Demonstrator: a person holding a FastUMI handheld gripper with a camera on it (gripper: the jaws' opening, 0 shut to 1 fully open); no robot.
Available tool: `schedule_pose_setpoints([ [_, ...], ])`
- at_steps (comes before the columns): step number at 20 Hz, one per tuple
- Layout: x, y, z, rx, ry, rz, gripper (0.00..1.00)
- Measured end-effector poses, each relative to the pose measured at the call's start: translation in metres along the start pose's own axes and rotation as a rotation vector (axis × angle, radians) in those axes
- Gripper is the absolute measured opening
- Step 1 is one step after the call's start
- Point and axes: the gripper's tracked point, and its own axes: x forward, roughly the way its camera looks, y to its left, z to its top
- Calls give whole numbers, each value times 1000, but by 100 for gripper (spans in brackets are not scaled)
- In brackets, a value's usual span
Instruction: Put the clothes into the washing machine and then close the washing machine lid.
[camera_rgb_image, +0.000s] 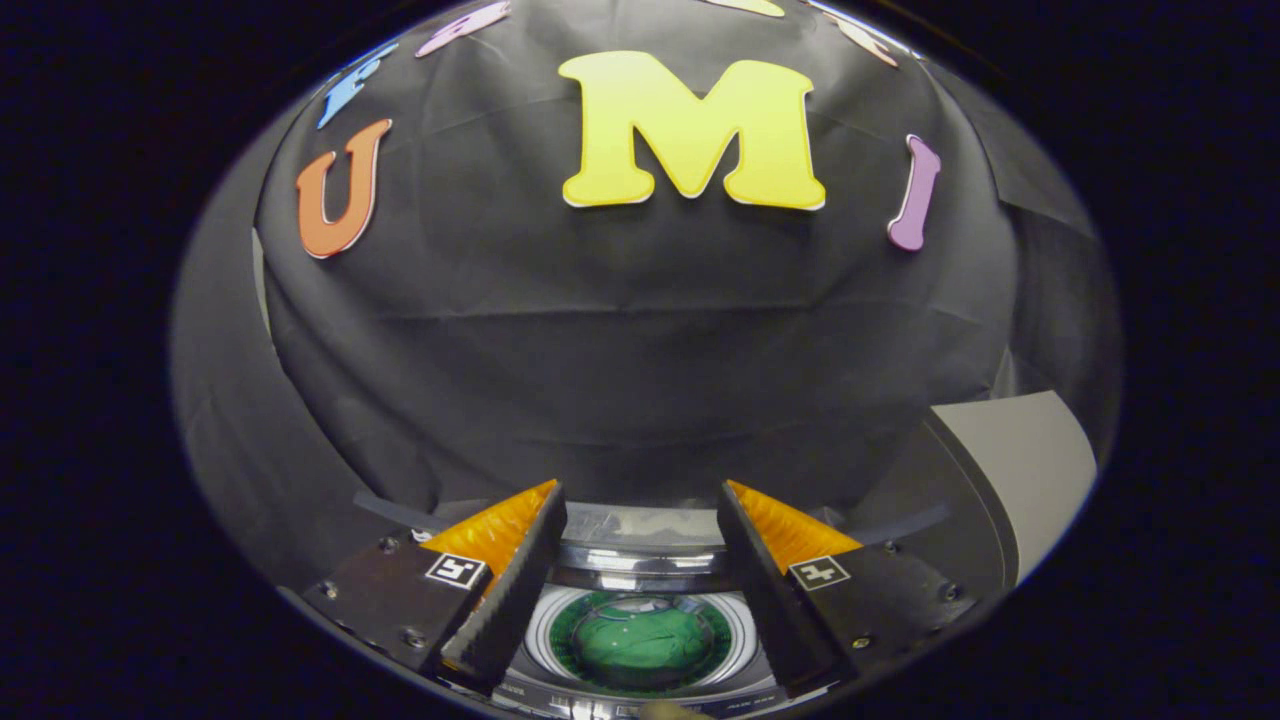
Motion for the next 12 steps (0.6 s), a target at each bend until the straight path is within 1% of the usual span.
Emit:
schedule_pose_setpoints([
  [3, -14, 2, -18, 10, 12, 15, 95],
  [7, -27, 4, -38, -7, 28, 23, 95],
  [9, -31, 4, -51, -16, 57, 20, 95],
  [10, -31, 2, -62, -29, 86, 11, 95],
  [12, -31, 0, -85, -34, 145, 19, 96],
])
